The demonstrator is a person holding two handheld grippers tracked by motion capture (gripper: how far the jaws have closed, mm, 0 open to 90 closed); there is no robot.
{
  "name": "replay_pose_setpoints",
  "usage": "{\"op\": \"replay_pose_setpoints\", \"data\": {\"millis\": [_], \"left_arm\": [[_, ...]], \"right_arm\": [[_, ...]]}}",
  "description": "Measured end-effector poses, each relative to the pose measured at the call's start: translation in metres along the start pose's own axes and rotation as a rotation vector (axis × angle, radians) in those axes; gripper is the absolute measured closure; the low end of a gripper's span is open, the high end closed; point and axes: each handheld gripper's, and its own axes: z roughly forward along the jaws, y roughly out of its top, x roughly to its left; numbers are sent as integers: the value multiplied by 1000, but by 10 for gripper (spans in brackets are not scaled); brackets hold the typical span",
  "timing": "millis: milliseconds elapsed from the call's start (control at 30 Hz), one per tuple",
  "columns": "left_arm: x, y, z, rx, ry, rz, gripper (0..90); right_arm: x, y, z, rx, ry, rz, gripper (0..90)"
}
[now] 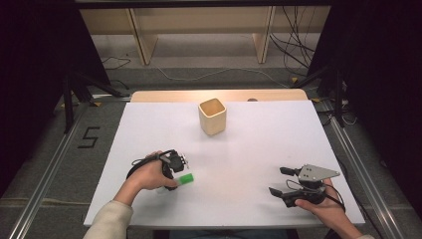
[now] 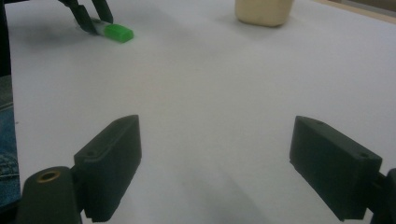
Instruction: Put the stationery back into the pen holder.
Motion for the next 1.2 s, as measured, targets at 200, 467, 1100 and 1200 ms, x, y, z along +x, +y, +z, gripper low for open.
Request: {"op": "replay_pose_setpoints", "data": {"millis": [200, 467, 1100, 1200], "left_arm": [[0, 1, 1, 8, 0, 7, 643], [-1, 1, 1, 9, -5, 18, 658], [0, -1, -4, -26, -10, 1, 661], [0, -1, -5, -38, -7, 2, 661]], "right_arm": [[-1, 0, 0, -2, 1, -3, 174], [-1, 0, 0, -7, -2, -7, 174], [0, 0, 0, -4, 1, -3, 174], [0, 0, 0, -4, 1, -4, 174]]}}
